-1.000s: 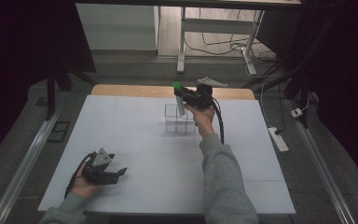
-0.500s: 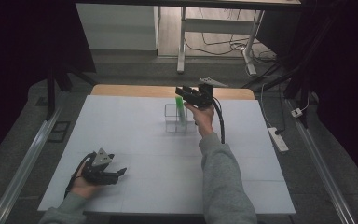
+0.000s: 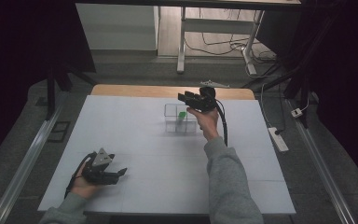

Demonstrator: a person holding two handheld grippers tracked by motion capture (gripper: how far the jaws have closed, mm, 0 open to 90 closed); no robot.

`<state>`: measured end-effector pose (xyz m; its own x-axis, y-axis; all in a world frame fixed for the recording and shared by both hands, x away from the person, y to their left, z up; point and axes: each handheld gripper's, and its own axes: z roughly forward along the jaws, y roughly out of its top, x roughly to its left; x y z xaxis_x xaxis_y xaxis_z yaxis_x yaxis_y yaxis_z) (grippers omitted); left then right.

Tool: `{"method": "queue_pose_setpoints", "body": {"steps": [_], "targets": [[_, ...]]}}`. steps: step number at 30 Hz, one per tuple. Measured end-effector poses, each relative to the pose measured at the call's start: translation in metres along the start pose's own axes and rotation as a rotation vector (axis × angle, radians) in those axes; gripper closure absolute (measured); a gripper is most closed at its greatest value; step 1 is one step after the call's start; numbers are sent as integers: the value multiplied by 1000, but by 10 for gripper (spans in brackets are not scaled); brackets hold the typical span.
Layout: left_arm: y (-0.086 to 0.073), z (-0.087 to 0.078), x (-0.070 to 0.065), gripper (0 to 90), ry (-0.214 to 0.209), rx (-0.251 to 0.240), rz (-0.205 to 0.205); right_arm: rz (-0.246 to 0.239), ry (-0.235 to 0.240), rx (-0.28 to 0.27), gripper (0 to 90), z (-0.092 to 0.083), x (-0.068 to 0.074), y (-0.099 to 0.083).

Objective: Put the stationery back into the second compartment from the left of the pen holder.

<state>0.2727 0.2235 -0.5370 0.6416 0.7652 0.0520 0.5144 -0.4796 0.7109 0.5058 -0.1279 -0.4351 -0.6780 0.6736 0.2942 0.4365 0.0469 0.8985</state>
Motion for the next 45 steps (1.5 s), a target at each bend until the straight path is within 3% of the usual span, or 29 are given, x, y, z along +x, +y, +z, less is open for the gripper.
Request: {"method": "queue_pose_setpoints", "body": {"steps": [6,9,24,30,45], "targets": [[0,0,0,256,1,1,-1,-15,10,23,561,-6,1,-4],[0,0,0,255,0,-1,-2,0,29,26,561,-10,2,-6],[0,0,-1,255,9,5,7,-36,33,60,543,-36,4,-19],[0,0,-1,255,7,5,4,-71,13,104,508,-51,6,-29],[1,1,-1,254,5,7,7,-107,28,173,451,-83,13,-71]]}}
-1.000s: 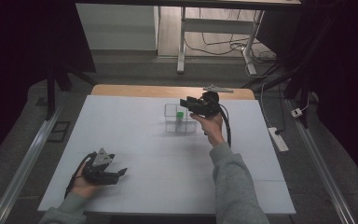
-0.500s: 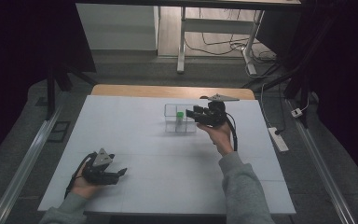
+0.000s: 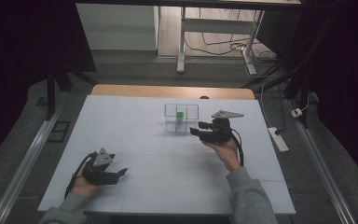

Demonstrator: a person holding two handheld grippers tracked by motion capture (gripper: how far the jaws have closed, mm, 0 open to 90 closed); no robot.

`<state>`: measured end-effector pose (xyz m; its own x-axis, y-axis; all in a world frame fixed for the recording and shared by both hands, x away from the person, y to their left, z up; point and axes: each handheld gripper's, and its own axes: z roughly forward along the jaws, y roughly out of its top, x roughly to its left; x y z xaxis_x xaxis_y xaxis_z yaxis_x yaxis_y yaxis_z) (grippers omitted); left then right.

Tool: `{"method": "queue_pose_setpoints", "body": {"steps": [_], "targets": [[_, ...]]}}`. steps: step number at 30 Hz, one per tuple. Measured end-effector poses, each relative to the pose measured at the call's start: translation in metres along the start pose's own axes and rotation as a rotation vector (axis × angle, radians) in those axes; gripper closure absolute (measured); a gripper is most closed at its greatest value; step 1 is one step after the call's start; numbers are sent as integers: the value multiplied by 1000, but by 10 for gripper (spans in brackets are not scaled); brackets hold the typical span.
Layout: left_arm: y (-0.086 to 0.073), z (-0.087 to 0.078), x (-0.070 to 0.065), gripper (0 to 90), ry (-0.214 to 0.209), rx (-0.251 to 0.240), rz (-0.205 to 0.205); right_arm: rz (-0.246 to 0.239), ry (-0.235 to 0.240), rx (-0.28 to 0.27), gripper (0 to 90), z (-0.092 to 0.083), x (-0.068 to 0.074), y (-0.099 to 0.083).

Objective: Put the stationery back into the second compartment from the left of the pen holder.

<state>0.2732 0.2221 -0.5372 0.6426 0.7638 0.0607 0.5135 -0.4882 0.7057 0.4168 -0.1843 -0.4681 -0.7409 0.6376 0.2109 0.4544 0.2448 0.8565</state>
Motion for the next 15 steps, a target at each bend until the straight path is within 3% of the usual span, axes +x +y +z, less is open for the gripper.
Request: {"method": "queue_pose_setpoints", "body": {"steps": [4,15], "targets": [[0,0,0,253,-2,1,-1,0,6,3,448,-9,2,-10],[0,1,0,253,-5,5,0,-50,-44,73,435,-33,4,-40]]}}
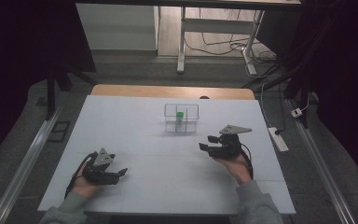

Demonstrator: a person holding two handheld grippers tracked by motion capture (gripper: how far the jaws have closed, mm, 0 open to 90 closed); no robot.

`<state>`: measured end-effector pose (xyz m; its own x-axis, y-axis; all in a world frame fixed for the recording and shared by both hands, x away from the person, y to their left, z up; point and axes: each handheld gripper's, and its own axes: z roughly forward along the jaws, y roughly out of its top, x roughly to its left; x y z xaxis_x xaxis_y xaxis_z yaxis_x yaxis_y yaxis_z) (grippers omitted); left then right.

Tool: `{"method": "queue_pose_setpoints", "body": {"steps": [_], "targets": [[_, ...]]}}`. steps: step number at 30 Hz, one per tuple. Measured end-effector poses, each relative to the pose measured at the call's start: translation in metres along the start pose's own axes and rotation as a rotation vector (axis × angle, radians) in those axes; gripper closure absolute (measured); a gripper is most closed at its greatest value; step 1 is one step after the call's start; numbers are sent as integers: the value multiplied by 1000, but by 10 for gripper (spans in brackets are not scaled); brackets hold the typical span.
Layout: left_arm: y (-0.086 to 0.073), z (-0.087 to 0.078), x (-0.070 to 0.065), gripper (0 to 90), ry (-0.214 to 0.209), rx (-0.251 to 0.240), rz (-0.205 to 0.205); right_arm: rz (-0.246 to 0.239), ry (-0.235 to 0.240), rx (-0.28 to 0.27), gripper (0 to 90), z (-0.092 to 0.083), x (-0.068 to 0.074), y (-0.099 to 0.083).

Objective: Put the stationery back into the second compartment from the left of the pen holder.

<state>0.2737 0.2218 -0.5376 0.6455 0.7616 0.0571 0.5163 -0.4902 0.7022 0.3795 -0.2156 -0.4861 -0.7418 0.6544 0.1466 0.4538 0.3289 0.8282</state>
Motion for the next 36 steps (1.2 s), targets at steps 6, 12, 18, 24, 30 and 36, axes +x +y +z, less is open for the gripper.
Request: {"method": "queue_pose_setpoints", "body": {"steps": [6,12,18,24,30,36], "targets": [[0,0,0,253,0,1,1,-1,-31,23,431,-16,-4,-21],[0,0,0,253,0,2,1,-6,-60,35,422,-33,-8,-36],[0,0,0,253,-1,0,-1,-19,-91,60,414,-45,-12,-50],[0,0,0,253,-2,1,1,-24,-107,64,408,-53,-15,-58],[0,0,0,252,-3,1,2,-32,-118,75,403,-54,-15,-60],[0,0,0,253,-4,1,3,-31,-115,74,401,-55,-16,-62]]}}
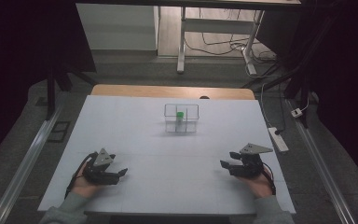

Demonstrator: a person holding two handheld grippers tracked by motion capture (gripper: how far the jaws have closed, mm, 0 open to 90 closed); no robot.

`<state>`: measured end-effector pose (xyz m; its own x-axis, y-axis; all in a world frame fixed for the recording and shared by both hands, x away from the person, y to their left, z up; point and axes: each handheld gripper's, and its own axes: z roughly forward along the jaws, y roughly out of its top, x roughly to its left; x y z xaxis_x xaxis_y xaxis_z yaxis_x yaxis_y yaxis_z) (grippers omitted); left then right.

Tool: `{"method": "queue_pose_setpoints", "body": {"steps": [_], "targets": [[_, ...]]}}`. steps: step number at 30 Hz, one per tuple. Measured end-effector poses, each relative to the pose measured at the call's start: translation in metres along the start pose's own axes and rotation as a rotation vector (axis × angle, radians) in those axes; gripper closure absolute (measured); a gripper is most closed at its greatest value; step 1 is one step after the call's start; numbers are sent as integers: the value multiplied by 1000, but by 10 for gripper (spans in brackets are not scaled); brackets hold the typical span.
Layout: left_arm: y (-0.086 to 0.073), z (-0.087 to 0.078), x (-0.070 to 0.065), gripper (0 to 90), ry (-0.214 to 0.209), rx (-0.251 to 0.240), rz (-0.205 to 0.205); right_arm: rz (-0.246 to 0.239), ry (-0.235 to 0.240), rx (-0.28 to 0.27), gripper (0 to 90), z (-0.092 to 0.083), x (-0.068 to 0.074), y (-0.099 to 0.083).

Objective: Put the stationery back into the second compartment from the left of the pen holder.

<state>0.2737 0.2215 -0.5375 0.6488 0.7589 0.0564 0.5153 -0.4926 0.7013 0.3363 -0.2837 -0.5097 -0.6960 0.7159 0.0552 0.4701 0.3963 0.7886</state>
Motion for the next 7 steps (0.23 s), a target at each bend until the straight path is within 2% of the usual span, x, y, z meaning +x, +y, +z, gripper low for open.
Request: {"method": "queue_pose_setpoints", "body": {"steps": [7], "targets": [[0,0,0,253,-2,2,0,-4,1,3,393,-2,-1,0]]}}
